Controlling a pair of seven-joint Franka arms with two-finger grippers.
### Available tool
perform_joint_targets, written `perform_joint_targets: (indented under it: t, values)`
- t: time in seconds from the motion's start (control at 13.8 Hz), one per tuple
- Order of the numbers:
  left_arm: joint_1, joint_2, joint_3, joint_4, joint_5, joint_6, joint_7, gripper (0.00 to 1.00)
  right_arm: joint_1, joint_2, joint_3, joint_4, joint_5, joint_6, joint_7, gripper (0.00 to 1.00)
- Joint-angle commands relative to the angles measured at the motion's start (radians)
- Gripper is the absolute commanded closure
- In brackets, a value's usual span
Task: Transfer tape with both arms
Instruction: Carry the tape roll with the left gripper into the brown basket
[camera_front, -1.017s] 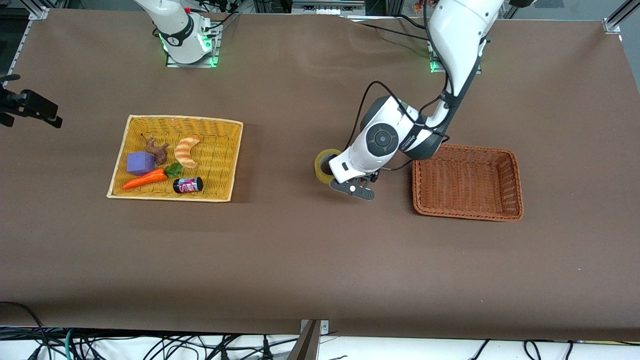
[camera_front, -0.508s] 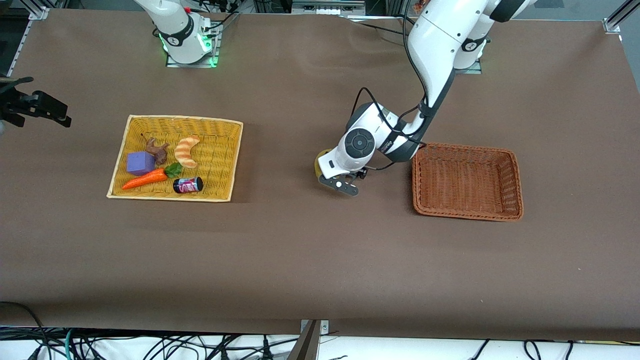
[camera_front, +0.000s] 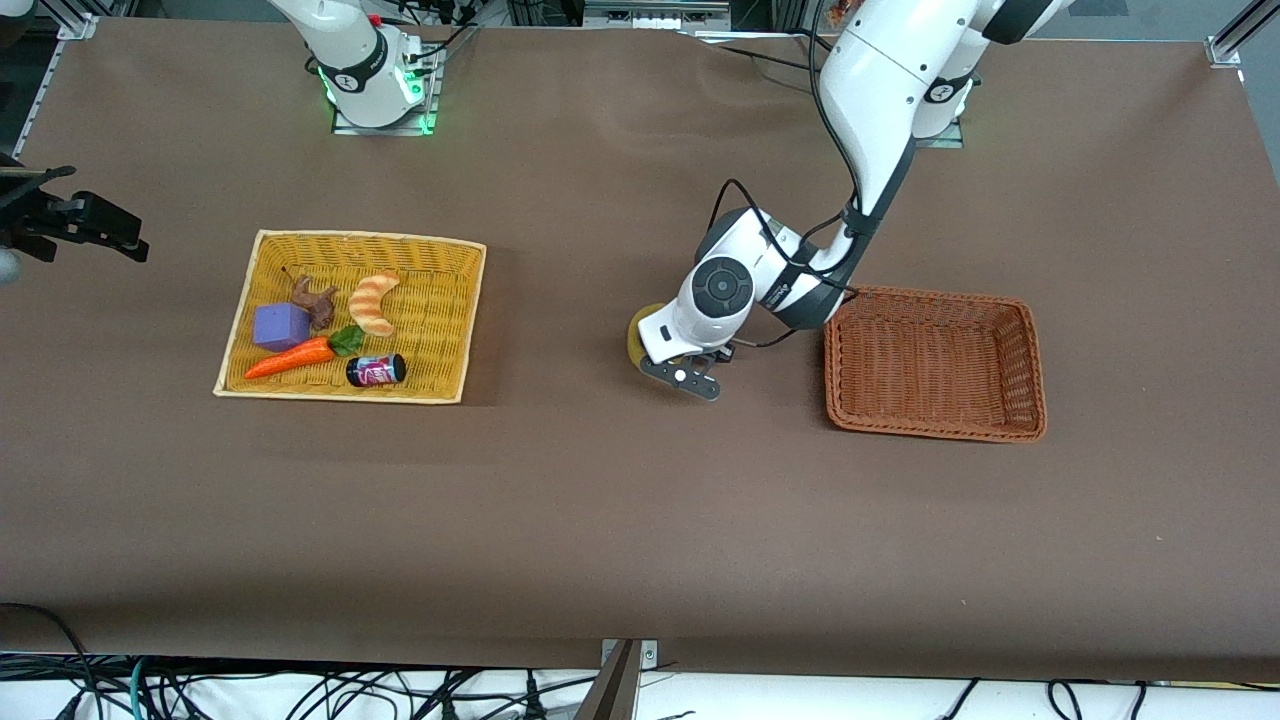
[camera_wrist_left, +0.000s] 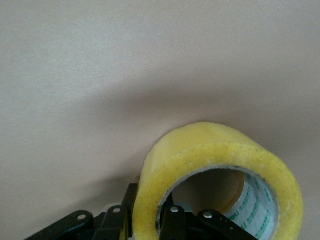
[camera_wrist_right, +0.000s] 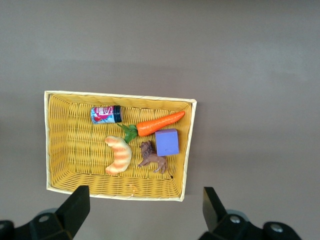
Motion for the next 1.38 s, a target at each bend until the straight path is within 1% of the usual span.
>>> perform_joint_targets:
  t: [0.0, 0.15, 0.22, 0.36, 0.44, 0.51, 0.73, 0.94, 1.02, 1.09, 1.16, 1.23, 1.31]
  values:
    - [0.003, -0.079, 0.032, 0.004, 0.019, -0.09, 0.011, 1.0, 0.006, 0.011, 0.005, 0.02, 0.011, 0.001, -0.016, 0.0]
    - [0.004, -0.149, 0.097, 0.004, 0.019, -0.246, 0.014, 1.0, 0.029, 0.011, 0.005, 0.02, 0.006, 0.0, -0.013, 0.0]
    - [0.008, -0.182, 0.145, 0.004, 0.019, -0.335, 0.044, 1.0, 0.032, 0.011, 0.005, 0.02, 0.006, 0.0, -0.012, 0.0]
    - [0.043, -0.202, 0.225, 0.007, 0.019, -0.489, 0.179, 1.0, 0.039, 0.011, 0.005, 0.02, 0.009, -0.002, -0.012, 0.0]
    - [0.07, -0.206, 0.249, 0.005, 0.021, -0.523, 0.251, 1.0, 0.039, 0.011, 0.005, 0.02, 0.009, -0.002, -0.012, 0.0]
    - [0.102, -0.205, 0.277, 0.004, 0.035, -0.545, 0.331, 1.0, 0.037, 0.011, 0.005, 0.02, 0.009, -0.002, -0.012, 0.0]
    - [0.202, -0.187, 0.282, 0.001, 0.133, -0.548, 0.558, 1.0, 0.037, 0.011, 0.005, 0.02, 0.009, -0.002, -0.012, 0.0]
    - [0.291, -0.136, 0.28, -0.005, 0.147, -0.501, 0.671, 1.0, 0.039, 0.011, 0.005, 0.02, 0.009, 0.0, -0.012, 0.0]
    - [0.297, -0.115, 0.28, -0.005, 0.147, -0.494, 0.707, 0.97, 0.037, 0.011, 0.005, 0.02, 0.009, -0.002, -0.012, 0.0]
    - [0.299, -0.104, 0.28, -0.005, 0.145, -0.493, 0.718, 0.74, 0.037, 0.011, 0.005, 0.02, 0.009, 0.0, -0.012, 0.0]
    - [0.299, -0.099, 0.28, -0.005, 0.144, -0.493, 0.718, 0.43, 0.037, 0.011, 0.005, 0.02, 0.009, 0.0, -0.012, 0.0]
    - [0.296, -0.099, 0.28, -0.002, 0.145, -0.494, 0.716, 0.0, 0.039, 0.011, 0.005, 0.02, 0.009, 0.001, -0.01, 0.0]
    - [0.296, -0.104, 0.28, 0.002, 0.145, -0.5, 0.719, 0.0, 0.039, 0.011, 0.005, 0.02, 0.009, 0.001, -0.01, 0.0]
